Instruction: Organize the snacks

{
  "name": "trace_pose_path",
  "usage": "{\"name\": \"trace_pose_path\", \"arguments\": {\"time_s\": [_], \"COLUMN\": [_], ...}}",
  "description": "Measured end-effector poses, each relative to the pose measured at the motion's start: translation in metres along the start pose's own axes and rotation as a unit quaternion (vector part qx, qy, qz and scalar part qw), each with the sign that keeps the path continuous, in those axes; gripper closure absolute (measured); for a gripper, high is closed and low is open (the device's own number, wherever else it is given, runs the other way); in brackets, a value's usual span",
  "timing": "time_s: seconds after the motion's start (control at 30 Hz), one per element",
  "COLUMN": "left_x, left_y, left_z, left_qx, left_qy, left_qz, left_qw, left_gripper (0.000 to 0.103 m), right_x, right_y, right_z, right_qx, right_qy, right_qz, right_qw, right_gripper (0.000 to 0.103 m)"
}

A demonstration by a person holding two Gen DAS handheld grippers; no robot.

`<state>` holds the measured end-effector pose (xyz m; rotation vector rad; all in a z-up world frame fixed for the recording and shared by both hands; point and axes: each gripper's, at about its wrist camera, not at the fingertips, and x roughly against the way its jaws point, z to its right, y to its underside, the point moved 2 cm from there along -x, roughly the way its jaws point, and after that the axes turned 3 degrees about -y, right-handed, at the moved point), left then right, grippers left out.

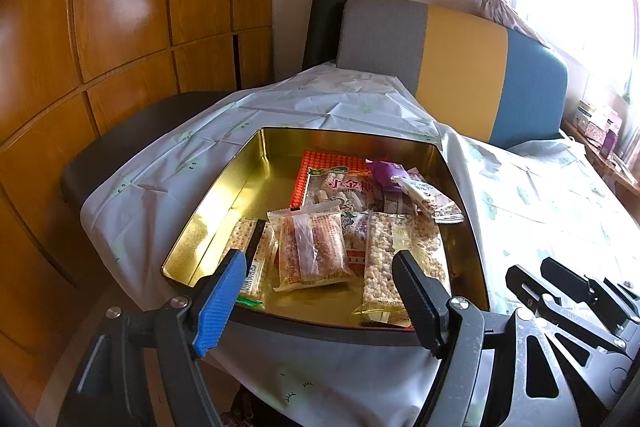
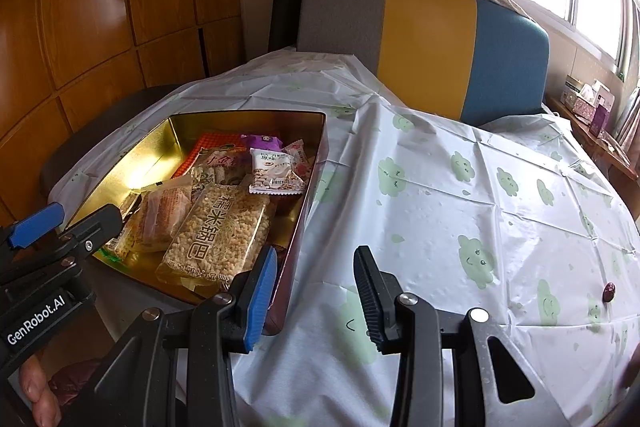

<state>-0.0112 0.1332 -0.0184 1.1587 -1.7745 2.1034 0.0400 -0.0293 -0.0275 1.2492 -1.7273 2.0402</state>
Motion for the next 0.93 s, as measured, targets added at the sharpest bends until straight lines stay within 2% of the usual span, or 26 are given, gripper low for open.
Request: {"name": "trace_pose_path", "arguments": {"time_s": [0.67,0.93], "left_x": [-0.0007,0.0012], "left_y": [0.0007,-0.0001], "left_z": [0.0021,0.0062], "left_qx": [-0.003,-0.012], "left_qy": [0.002,0.005], "left_qz": [-0.002,0.010], "left_qw": [1.0000,0.9999], "left_gripper": [0.027,0.027], "right_x": [-0.0023,-0.0049], "right_y": [0.0032,0.0052], "right_z": [0.0017,0.0041], "right_qx": [-0.001,-0.002], "right_qy": [0.001,-0.002], "right_qz": [-0.002,-0.006], "right_qw": [1.000,1.000], "right_gripper": [0.062,0.062]}}
